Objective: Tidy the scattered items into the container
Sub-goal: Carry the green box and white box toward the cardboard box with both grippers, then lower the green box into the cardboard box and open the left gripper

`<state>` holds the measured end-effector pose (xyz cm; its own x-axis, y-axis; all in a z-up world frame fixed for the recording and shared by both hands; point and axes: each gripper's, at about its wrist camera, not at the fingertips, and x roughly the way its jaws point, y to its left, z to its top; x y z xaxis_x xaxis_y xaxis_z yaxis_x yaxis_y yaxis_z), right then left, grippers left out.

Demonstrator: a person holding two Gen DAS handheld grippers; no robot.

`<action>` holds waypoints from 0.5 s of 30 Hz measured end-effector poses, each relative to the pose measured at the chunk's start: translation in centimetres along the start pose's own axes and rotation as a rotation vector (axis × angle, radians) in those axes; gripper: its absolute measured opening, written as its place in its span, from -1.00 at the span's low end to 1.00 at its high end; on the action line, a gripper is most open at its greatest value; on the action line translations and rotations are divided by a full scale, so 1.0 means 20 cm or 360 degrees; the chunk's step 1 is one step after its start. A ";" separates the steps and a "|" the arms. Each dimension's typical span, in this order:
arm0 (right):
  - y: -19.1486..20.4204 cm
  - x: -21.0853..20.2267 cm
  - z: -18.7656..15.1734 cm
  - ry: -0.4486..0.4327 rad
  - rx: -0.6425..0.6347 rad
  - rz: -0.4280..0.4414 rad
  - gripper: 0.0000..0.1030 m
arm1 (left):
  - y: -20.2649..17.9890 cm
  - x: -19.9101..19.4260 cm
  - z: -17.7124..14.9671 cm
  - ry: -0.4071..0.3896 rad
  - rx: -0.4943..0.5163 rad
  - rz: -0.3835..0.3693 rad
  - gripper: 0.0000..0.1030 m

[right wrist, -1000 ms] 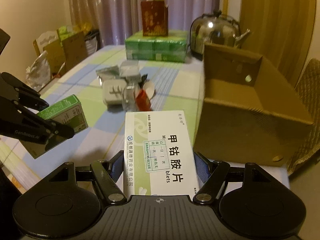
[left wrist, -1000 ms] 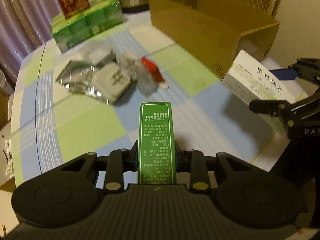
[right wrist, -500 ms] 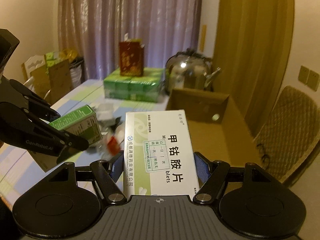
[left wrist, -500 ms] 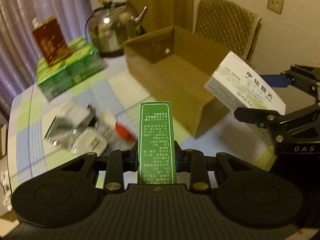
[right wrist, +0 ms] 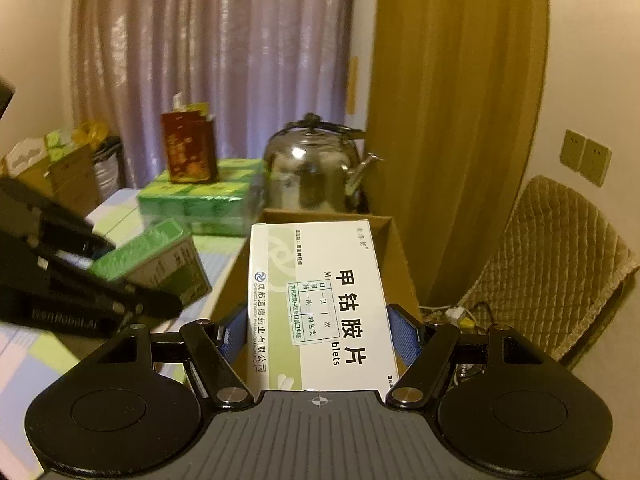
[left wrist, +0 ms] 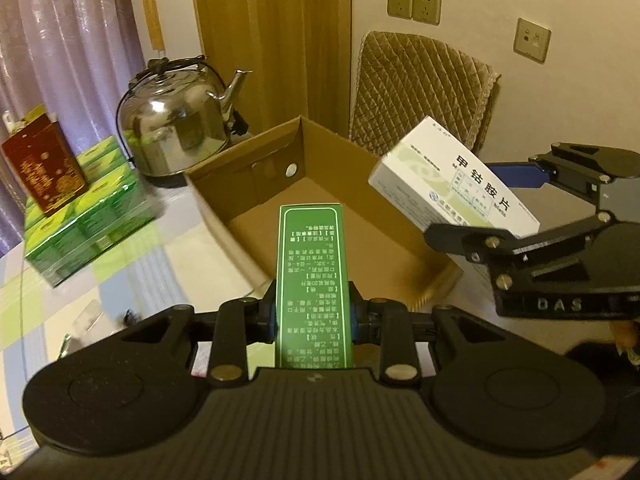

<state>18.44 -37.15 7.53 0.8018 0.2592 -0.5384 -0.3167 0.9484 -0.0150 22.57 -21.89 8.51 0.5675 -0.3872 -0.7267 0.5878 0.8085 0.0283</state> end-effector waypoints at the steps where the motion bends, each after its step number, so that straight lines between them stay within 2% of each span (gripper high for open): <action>1: -0.03 0.04 0.02 0.0006 0.0025 -0.0002 0.34 | 0.00 0.03 0.03 -0.0002 -0.0015 -0.0009 -0.51; 7: -0.16 0.21 0.06 0.0066 0.0086 -0.0028 0.34 | 0.03 0.24 0.14 0.0004 -0.0124 -0.0068 -0.51; 15: -0.22 0.40 0.00 0.0152 0.0060 -0.0067 0.34 | 0.07 0.51 0.15 0.0088 -0.0195 -0.0082 -0.51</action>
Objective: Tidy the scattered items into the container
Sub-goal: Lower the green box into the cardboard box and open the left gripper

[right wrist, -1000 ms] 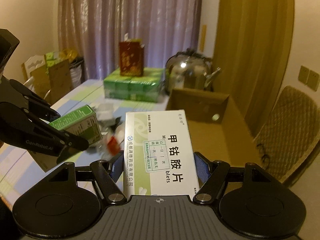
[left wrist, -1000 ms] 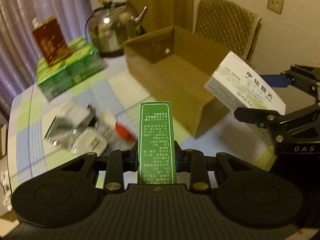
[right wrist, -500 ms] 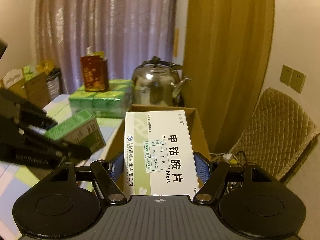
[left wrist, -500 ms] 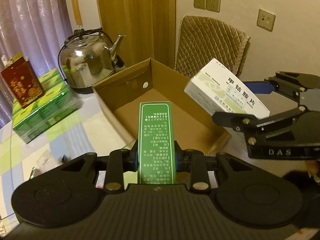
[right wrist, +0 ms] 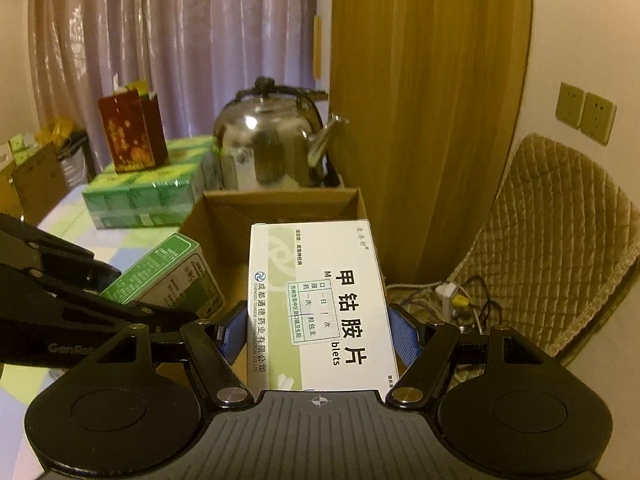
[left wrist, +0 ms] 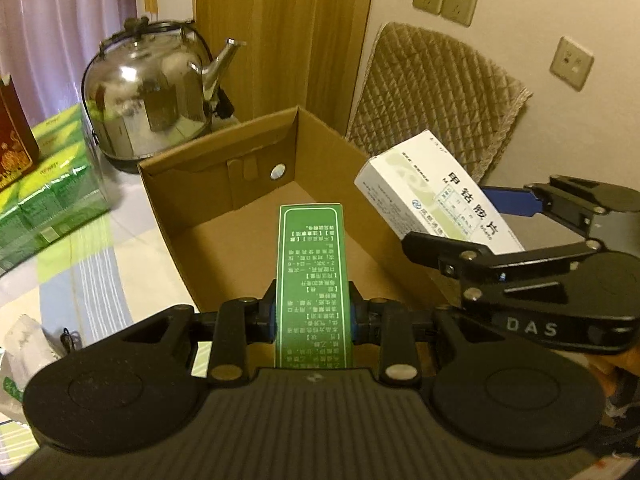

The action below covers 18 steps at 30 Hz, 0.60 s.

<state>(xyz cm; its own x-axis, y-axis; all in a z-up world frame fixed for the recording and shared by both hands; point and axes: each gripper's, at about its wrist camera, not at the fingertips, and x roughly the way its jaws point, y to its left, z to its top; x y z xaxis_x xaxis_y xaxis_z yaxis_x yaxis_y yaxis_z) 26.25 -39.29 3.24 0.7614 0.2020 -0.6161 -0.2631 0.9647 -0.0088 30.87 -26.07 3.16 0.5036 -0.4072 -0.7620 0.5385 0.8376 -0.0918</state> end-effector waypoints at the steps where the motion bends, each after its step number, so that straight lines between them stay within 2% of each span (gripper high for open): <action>1: 0.00 0.02 -0.01 0.0007 -0.0004 -0.0010 0.34 | 0.01 0.03 0.00 0.0011 -0.0008 -0.0002 -0.51; 10: -0.05 0.08 -0.04 0.0017 0.0007 -0.0024 0.34 | 0.03 0.17 -0.02 0.0065 -0.0008 0.0014 -0.50; 12: -0.05 0.08 -0.04 0.0017 0.0010 -0.0023 0.34 | 0.03 0.18 -0.02 0.0070 -0.0007 0.0033 -0.43; 18: -0.02 0.09 -0.04 0.0023 -0.0003 0.0008 0.34 | 0.05 0.10 -0.02 0.0007 0.0026 0.0090 -0.43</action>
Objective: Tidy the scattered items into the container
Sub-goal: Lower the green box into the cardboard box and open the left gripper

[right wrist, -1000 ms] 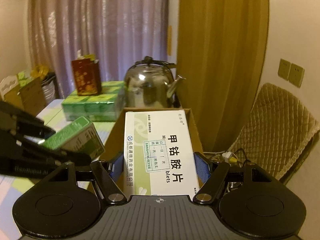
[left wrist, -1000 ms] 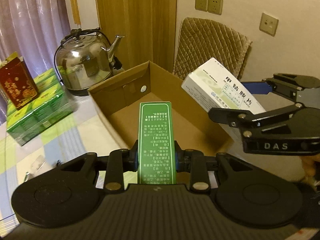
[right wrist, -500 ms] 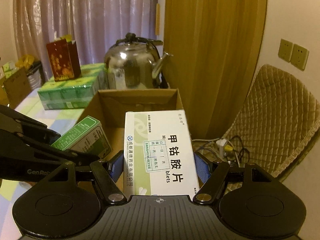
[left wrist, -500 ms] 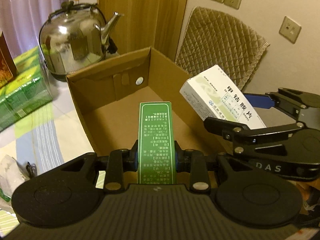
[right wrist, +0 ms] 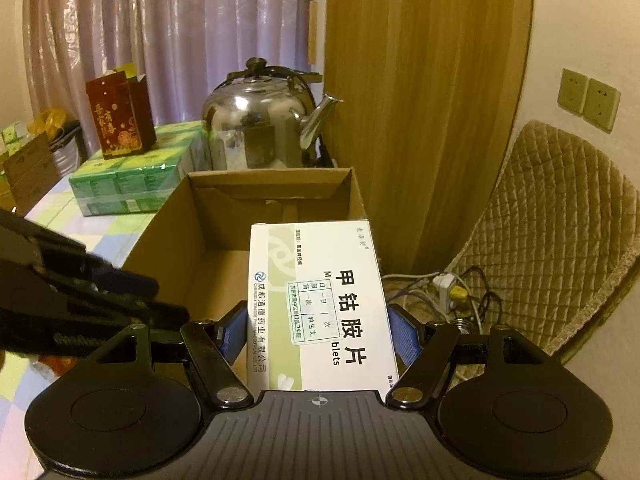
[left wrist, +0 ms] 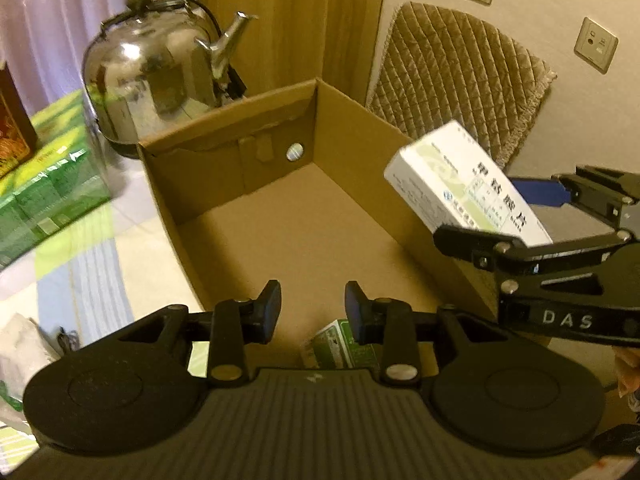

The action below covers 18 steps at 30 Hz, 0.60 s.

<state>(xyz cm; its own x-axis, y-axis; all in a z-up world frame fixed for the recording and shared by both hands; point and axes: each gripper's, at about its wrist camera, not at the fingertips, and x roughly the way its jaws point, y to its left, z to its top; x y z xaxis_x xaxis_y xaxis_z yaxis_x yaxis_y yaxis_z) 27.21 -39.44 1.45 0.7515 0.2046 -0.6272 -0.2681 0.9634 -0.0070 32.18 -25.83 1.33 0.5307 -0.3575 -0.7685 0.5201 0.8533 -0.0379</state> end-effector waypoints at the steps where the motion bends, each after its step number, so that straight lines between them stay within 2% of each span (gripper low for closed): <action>1: 0.01 0.00 0.00 0.0002 -0.0003 0.0010 0.34 | 0.00 -0.02 0.00 -0.0016 0.0012 0.0013 -0.43; 7: 0.10 0.04 -0.02 0.0051 -0.0060 0.0058 0.34 | 0.04 -0.13 -0.01 -0.0084 0.0040 0.0087 -0.40; 18: 0.18 0.21 -0.07 0.0235 -0.0100 0.0043 0.34 | 0.12 -0.20 -0.05 -0.0111 -0.0020 0.0088 -0.34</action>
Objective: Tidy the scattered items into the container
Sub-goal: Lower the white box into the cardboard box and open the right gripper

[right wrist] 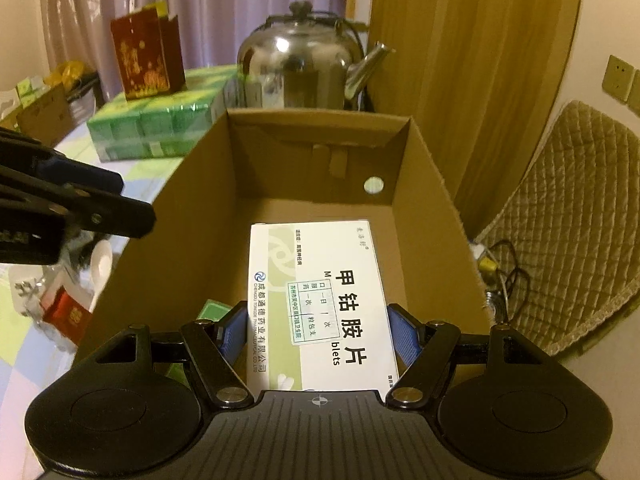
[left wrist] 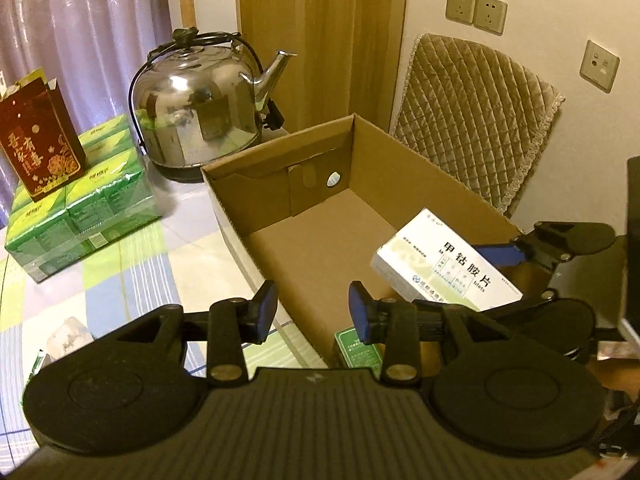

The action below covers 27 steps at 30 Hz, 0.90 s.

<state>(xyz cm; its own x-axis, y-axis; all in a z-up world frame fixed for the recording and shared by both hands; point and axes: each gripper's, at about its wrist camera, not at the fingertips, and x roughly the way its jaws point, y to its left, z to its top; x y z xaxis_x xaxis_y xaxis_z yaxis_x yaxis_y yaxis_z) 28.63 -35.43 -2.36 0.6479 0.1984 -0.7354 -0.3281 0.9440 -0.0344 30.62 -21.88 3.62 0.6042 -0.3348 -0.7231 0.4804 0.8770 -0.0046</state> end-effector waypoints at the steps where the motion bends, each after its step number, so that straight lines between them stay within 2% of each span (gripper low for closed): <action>1: 0.00 0.01 0.00 0.0011 0.0005 0.0002 0.34 | 0.01 0.00 -0.01 0.0003 -0.0009 -0.0001 -0.34; 9: 0.02 0.08 -0.02 0.0074 0.0004 0.0000 0.36 | 0.05 0.02 -0.04 0.0017 -0.0053 -0.0015 -0.34; 12: 0.02 0.06 -0.01 0.0043 0.0020 -0.0016 0.49 | 0.06 0.02 -0.05 0.0017 -0.0064 -0.0013 -0.34; 14: 0.01 0.04 -0.01 0.0021 0.0034 -0.0022 0.58 | 0.07 0.01 -0.06 0.0017 -0.0071 -0.0010 -0.34; 27: 0.03 -0.20 0.00 -0.0092 0.0059 -0.0029 0.62 | 0.12 -0.18 -0.13 -0.0011 -0.0105 0.0049 -0.27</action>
<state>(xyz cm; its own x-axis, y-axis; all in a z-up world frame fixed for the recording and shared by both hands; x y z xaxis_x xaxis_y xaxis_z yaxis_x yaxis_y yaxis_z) 25.84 -35.65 0.68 0.6924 0.1946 -0.6948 -0.2905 0.9566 -0.0216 27.98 -17.68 4.48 0.6225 -0.3097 -0.7187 0.4189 0.9076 -0.0282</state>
